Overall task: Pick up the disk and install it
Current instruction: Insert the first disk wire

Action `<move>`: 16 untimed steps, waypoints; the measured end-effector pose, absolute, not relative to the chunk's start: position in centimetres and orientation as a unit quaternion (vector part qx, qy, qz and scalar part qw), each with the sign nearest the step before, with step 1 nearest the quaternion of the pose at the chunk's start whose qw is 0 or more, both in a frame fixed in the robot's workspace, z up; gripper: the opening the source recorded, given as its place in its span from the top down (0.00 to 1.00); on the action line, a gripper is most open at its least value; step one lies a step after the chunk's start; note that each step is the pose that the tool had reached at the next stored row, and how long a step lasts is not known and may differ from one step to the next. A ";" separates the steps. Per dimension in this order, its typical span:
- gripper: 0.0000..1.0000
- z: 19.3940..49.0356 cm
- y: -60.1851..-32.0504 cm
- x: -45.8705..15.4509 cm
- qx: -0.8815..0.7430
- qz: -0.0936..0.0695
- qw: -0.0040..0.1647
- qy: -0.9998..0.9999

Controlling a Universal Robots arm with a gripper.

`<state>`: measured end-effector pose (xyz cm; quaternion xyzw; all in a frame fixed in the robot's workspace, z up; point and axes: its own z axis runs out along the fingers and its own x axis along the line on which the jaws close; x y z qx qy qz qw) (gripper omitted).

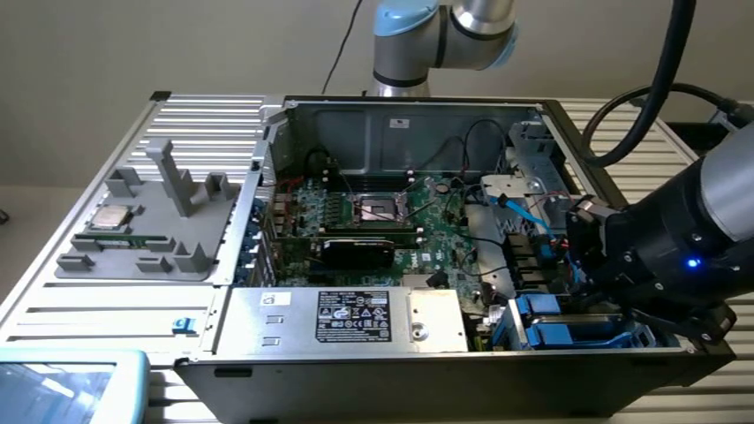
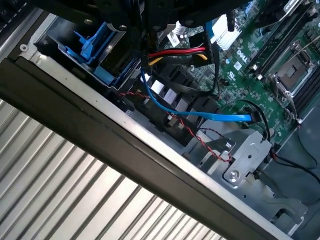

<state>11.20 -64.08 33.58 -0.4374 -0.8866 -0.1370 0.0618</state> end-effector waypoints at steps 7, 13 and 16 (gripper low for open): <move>0.84 33.6 -63.7 11.2 -0.438 -0.133 0.060 -0.887; 0.84 33.9 -63.5 11.2 -0.439 -0.109 0.048 -0.891; 0.84 34.0 -63.4 11.2 -0.440 -0.087 0.037 -0.893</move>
